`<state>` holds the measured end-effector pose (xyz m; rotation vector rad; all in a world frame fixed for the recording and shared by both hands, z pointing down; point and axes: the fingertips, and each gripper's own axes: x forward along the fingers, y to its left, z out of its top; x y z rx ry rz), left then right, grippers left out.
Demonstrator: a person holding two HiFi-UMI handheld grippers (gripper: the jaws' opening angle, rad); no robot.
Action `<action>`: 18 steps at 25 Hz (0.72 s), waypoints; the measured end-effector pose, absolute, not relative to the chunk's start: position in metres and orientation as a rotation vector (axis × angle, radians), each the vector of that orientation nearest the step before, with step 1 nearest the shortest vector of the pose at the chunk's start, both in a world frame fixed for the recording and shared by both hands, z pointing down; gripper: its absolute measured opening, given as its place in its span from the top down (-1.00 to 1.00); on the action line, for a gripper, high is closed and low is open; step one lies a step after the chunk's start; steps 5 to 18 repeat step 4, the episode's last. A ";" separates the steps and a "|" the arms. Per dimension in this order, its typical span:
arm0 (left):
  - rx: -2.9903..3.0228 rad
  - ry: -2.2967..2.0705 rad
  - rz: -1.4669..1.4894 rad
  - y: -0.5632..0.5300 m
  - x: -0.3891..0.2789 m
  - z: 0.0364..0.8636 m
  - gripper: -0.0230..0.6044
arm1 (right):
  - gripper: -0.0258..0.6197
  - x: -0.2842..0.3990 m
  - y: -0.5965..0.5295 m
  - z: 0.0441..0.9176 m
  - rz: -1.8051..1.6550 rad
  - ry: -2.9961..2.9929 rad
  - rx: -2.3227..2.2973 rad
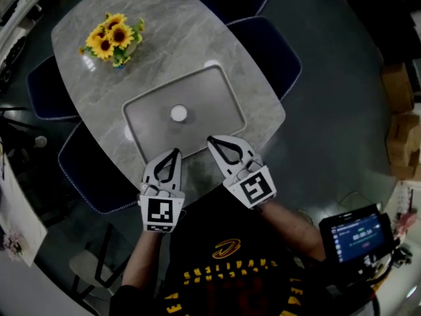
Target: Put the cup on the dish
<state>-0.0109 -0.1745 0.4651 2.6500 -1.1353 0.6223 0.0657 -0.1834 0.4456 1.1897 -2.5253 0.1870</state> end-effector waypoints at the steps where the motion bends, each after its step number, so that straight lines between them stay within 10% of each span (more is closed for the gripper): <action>1: 2.642 -1.145 0.634 -0.175 -0.013 0.467 0.93 | 0.90 0.065 -0.183 0.445 0.188 -2.534 1.185; 18: 2.618 -1.180 0.668 -0.175 -0.018 0.472 0.93 | 0.90 0.064 -0.182 0.446 0.192 -2.556 1.166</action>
